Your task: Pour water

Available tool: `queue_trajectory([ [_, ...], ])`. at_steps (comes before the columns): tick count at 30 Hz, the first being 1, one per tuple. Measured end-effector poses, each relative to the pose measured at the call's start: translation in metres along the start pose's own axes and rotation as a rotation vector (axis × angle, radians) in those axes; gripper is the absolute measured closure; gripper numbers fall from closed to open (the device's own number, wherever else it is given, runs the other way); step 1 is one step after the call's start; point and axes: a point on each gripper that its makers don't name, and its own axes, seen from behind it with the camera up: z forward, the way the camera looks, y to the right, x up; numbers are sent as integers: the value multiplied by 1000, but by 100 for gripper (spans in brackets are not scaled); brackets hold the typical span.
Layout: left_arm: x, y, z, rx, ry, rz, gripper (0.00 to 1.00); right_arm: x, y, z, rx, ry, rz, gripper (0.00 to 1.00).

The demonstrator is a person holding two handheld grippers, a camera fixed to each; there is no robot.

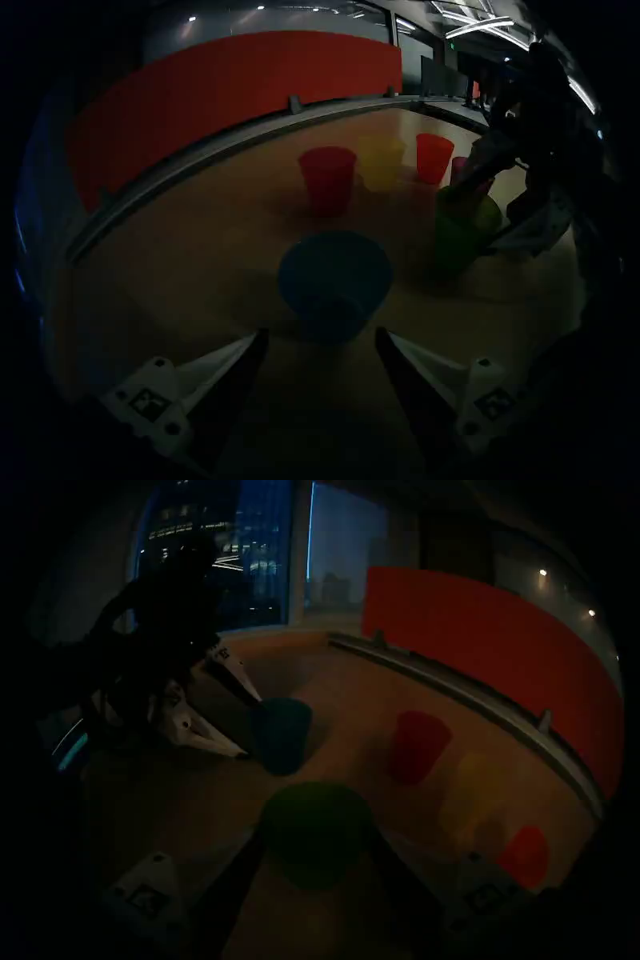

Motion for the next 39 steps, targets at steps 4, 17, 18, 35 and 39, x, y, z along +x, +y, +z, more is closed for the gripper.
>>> queue_trajectory([
  [4, -2, 2, -4, -1, 3, -3, 6, -2, -1, 1, -3, -2, -2, 0],
  [17, 0, 7, -11, 1, 13, 2, 4, -7, 1, -1, -16, 6, 15, 0],
  [18, 0, 7, -12, 3, 14, 3, 4, -7, 1, -1, -17, 7, 18, 0],
  [35, 3, 12, -17, 20, 10, 23, 3, -6, 4, -12, -41, 19, 6, 0],
  [39, 4, 11, -20, 26, 11, 24, 2, -1, 2, -17, -39, 32, 8, 0],
])
